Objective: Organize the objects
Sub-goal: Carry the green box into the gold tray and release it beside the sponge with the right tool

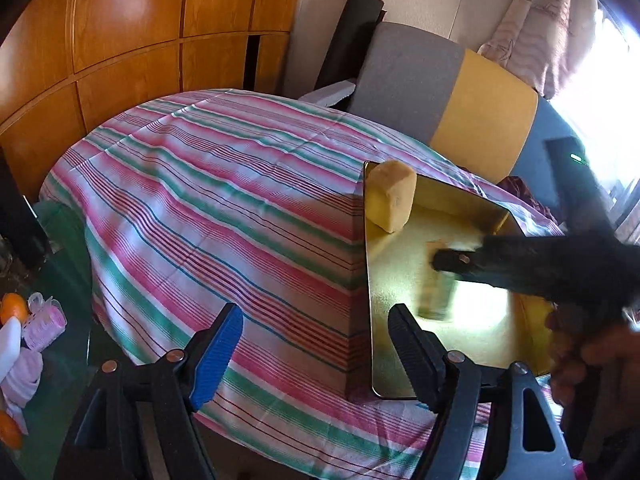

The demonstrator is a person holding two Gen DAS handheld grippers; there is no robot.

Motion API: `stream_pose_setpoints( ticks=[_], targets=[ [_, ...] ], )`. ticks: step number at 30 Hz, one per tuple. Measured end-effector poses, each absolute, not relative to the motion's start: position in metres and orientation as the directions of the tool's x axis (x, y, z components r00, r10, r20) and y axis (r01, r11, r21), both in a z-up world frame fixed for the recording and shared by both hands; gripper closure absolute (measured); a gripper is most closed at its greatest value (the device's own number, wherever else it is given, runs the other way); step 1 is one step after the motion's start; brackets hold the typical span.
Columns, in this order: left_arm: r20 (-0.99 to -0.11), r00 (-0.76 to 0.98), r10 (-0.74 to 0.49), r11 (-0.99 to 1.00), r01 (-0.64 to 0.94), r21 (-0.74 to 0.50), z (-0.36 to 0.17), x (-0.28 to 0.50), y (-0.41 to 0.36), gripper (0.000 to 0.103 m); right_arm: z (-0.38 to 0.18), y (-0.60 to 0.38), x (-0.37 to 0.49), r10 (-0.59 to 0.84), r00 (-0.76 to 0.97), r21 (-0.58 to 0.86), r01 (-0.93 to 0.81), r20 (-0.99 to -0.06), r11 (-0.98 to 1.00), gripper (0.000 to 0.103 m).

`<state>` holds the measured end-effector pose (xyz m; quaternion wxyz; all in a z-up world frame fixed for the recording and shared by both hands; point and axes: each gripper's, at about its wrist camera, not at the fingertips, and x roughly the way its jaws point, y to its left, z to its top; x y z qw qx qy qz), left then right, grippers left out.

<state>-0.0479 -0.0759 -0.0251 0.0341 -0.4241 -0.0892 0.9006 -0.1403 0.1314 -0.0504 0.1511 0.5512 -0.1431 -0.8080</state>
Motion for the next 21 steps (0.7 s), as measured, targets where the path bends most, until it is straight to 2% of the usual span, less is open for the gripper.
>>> stream_pose_setpoints(
  ticks=[5,11,13,15,18,21],
  targets=[
    [-0.752,-0.644,0.139,-0.982,0.007,-0.187,-0.026,-0.049,-0.079,0.027,-0.063,0.112,-0.170,-0.418,-0.329,0.430,0.040,-0.847,-0.902,0.070],
    [-0.759,-0.638,0.131,-0.980,0.032,-0.196,-0.030,-0.052,-0.087,0.027,-0.061,0.102,-0.170,-0.432,-0.340,0.434,0.074,-0.835,-0.898,0.069],
    [-0.755,-0.642,0.132,-0.978,0.039,-0.205,-0.029,-0.052,-0.091,0.027,-0.058,0.104,-0.161,-0.420,-0.343,0.422,0.074,-0.840,-0.904,0.056],
    [-0.750,-0.648,0.132,-0.977,0.042,-0.208,-0.027,-0.052,-0.093,0.027,-0.055,0.107,-0.153,-0.436,-0.343,0.436,0.082,-0.832,-0.896,0.053],
    [-0.745,-0.653,0.133,-0.976,0.044,-0.212,-0.026,-0.051,-0.094,0.028,-0.055,0.103,-0.140,-0.414,-0.330,0.390,0.137,-0.848,-0.910,0.053],
    [-0.745,-0.654,0.132,-0.977,0.039,-0.208,-0.025,-0.051,-0.092,0.033,-0.062,0.094,-0.132,-0.335,-0.309,0.289,0.186,-0.890,-0.939,0.056]
  ],
)
